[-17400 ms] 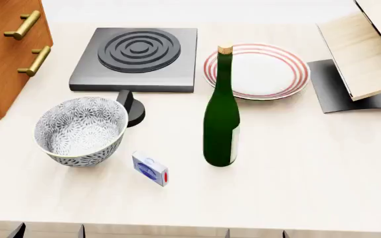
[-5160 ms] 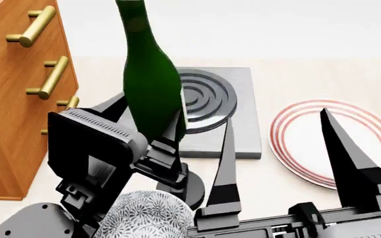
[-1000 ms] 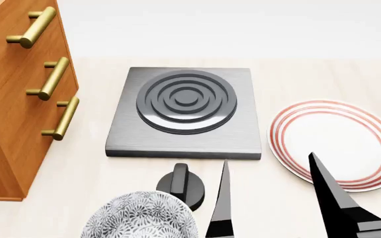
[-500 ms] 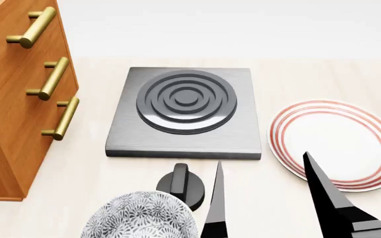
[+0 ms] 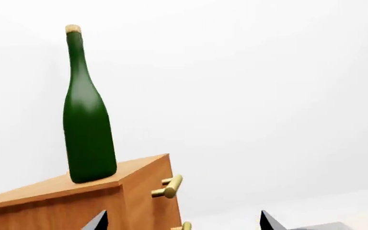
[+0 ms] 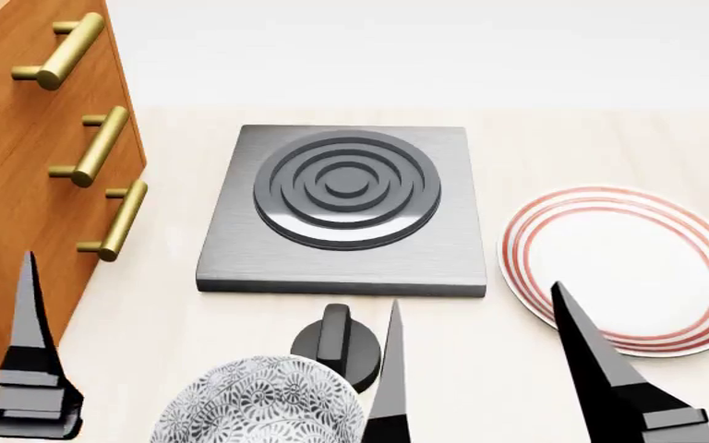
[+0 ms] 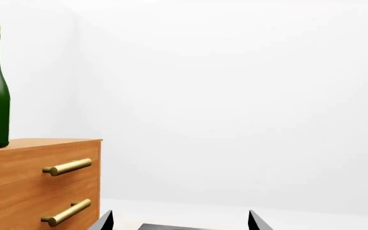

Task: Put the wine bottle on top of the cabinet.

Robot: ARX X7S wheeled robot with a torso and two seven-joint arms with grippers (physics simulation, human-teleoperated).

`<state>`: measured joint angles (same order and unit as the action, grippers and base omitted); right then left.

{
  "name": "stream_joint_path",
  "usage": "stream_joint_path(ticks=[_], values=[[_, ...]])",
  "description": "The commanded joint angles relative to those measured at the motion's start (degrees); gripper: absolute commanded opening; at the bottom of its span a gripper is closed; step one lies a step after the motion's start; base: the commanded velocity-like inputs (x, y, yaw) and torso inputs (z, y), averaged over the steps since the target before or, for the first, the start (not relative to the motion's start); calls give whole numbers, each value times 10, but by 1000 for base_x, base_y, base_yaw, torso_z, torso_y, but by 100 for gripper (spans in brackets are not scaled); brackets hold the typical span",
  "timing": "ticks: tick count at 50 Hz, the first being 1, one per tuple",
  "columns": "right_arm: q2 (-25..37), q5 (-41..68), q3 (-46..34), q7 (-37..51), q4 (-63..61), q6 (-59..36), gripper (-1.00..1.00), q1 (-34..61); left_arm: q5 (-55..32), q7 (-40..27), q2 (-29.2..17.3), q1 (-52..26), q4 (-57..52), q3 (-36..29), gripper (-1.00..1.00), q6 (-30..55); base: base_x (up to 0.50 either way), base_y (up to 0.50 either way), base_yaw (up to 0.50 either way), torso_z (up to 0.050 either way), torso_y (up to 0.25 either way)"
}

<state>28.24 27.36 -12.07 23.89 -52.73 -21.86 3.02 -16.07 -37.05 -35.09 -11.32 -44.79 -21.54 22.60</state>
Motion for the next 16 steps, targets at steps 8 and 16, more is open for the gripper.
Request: stream_joint_path(ticks=[8, 16], values=[[2, 3, -9, 3, -1, 1, 100, 6, 72, 3, 34, 10, -29, -102, 100, 13, 0, 0, 0, 0, 0], [4, 4, -9, 3, 2, 7, 100, 4, 85, 6, 37, 4, -29, -121, 100, 23, 0, 0, 0, 0, 0]])
